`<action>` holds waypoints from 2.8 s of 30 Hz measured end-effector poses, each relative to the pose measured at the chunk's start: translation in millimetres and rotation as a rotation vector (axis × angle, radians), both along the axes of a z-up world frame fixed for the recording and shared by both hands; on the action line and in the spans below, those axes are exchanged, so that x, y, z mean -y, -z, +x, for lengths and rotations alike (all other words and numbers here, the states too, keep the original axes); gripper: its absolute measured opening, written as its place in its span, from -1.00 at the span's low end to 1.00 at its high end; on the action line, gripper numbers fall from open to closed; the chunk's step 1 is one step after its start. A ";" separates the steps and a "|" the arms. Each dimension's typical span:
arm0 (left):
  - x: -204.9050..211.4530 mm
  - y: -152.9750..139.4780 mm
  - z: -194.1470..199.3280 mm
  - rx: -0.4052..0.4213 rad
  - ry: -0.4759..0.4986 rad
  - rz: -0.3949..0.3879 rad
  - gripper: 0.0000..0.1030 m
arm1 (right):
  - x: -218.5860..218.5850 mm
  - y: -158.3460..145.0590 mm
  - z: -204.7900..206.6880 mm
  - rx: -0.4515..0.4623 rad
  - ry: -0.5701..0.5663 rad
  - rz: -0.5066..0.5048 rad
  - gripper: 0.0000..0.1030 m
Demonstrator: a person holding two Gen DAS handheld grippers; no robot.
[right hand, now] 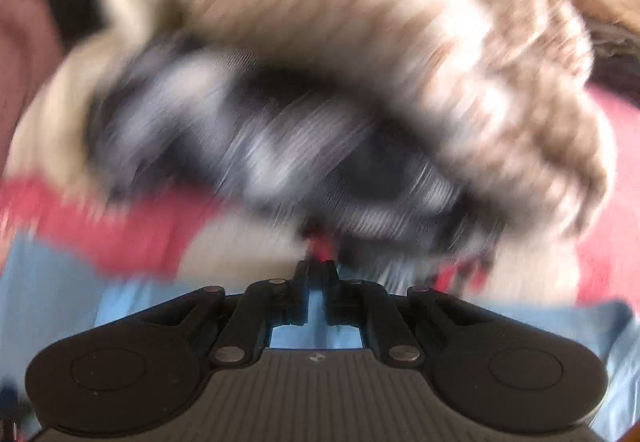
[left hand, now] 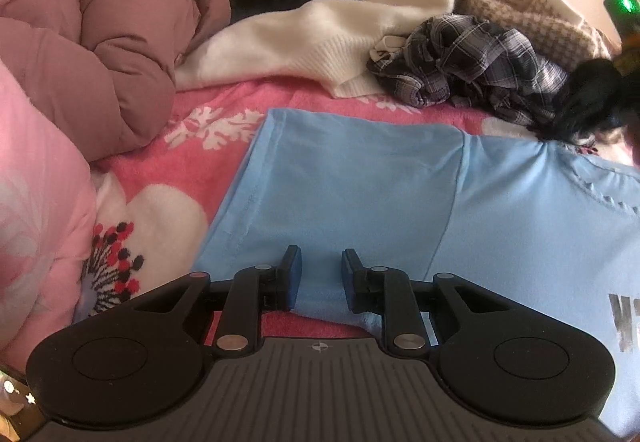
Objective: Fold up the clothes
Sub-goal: 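Open both grippers and lift them off the folded sleeve, then raise both open grippers above the t-shirt and move toward its collar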
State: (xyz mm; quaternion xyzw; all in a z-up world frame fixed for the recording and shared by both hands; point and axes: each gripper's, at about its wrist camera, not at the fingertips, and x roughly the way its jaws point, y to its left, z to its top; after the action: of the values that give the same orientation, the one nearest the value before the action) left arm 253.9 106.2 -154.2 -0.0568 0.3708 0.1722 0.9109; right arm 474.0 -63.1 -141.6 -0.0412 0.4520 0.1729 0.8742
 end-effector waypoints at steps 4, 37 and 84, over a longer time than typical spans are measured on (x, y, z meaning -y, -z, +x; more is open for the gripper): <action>-10.6 -8.3 0.2 0.005 -0.010 -0.027 -0.53 | 41.4 -26.6 -12.0 -0.027 0.064 0.128 -0.87; 56.2 -122.9 -151.7 -0.162 0.379 0.087 -0.46 | 285.6 -38.0 -431.4 -0.275 0.034 0.380 -0.84; 306.7 -185.2 -145.0 0.068 0.656 0.166 -0.23 | 389.9 -137.6 -410.1 0.076 0.232 0.420 -0.83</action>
State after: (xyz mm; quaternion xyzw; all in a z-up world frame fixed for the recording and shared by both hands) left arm 108.9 -200.5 30.9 0.1341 0.3236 -0.1026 0.9310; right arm 63.9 -453.1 -3.9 0.1871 0.3746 0.1597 0.8940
